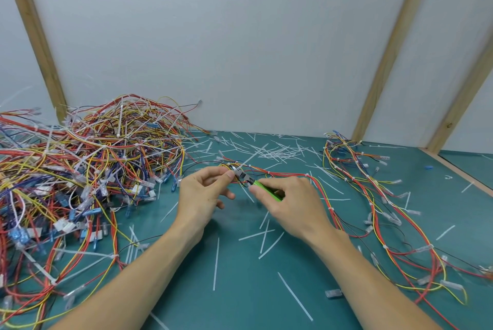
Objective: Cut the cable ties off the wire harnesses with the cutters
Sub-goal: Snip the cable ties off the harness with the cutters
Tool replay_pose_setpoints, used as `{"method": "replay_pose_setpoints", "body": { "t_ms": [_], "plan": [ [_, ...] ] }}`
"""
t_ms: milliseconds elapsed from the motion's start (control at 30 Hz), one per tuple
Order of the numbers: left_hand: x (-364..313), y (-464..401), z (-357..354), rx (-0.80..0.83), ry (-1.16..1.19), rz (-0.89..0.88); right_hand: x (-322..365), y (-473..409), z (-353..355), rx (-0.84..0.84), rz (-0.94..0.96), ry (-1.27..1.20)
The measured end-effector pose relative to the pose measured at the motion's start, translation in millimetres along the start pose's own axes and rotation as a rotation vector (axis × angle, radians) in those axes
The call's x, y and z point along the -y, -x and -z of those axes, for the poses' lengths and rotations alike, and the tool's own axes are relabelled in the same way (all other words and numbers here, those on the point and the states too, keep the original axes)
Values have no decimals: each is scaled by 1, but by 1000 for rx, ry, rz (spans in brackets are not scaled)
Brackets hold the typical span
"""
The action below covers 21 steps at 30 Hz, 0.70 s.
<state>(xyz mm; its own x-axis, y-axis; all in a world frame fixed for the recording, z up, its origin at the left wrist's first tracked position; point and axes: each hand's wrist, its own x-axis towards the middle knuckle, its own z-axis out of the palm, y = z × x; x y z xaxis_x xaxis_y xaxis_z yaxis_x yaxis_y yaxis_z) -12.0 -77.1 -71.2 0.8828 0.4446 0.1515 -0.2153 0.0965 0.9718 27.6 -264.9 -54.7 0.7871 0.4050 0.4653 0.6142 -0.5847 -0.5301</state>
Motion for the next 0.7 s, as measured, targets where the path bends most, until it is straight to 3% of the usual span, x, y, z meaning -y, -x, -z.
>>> {"method": "replay_pose_setpoints", "body": {
  "t_ms": [700],
  "plan": [
    [2, 0, 0, 11, -32, 4, 1, -1, 4, 98, -15, -30]
  ]
}}
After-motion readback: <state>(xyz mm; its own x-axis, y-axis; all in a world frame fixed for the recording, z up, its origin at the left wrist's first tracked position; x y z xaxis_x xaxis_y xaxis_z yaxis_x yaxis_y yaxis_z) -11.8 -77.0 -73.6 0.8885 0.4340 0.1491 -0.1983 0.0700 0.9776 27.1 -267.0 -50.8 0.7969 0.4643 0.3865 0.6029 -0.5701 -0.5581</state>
